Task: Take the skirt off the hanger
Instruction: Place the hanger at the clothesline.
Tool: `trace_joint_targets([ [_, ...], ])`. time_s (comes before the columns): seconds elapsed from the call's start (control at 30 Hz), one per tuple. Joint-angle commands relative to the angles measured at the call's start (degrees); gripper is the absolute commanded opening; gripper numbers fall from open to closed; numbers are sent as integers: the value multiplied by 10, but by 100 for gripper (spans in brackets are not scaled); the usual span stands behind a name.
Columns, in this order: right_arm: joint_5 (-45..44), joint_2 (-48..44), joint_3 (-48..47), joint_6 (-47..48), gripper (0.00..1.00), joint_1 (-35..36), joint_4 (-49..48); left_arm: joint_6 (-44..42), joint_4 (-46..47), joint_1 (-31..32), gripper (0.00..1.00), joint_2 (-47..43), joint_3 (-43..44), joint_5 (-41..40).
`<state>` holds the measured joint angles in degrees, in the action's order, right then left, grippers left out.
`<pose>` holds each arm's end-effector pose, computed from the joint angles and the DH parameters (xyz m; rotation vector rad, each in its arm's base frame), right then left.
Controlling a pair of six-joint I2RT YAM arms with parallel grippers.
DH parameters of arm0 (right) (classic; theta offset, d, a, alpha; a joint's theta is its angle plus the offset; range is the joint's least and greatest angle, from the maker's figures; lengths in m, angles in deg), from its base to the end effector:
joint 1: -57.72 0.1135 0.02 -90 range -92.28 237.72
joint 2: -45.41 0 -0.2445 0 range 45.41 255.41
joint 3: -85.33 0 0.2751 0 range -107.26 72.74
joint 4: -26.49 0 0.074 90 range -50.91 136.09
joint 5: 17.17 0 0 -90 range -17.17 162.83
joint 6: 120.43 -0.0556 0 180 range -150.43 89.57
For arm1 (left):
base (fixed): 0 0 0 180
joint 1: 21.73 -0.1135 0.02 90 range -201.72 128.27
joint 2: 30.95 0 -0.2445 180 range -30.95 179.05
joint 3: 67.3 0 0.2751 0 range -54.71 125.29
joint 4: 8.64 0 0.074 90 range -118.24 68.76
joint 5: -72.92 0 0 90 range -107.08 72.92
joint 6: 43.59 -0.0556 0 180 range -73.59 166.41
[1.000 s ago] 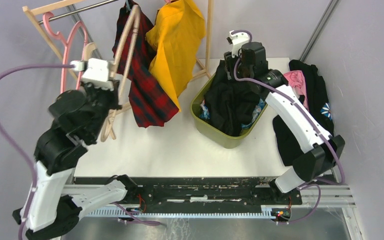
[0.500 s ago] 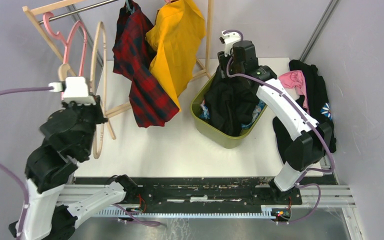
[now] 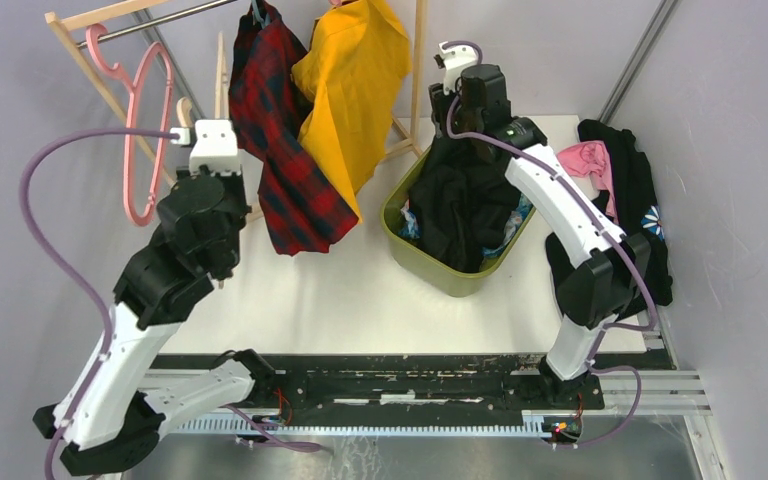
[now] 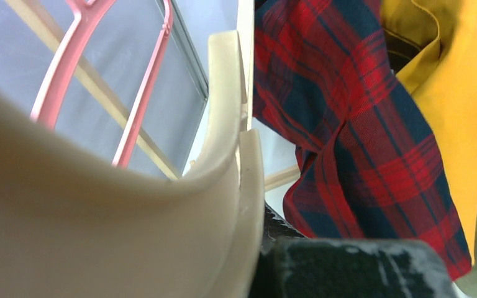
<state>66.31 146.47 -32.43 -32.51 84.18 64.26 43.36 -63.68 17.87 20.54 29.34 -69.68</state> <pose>0.4066 0.1953 0.3860 -0.3357 1.9132 0.2212 0.1576 -0.0730 0.4813 -0.0364 1.6849 0.3201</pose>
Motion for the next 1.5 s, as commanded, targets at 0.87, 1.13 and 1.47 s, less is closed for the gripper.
trace_joint_targets([
  [0.87,131,60,-36,-126,42,-221,-80,-123,366,-323,3,299,112,281],
  [1.13,130,74,-53,-122,42,-222,-78,-158,418,-328,3,288,93,261],
  [1.47,128,70,-61,-122,41,-221,-69,-159,455,-371,3,296,73,260],
])
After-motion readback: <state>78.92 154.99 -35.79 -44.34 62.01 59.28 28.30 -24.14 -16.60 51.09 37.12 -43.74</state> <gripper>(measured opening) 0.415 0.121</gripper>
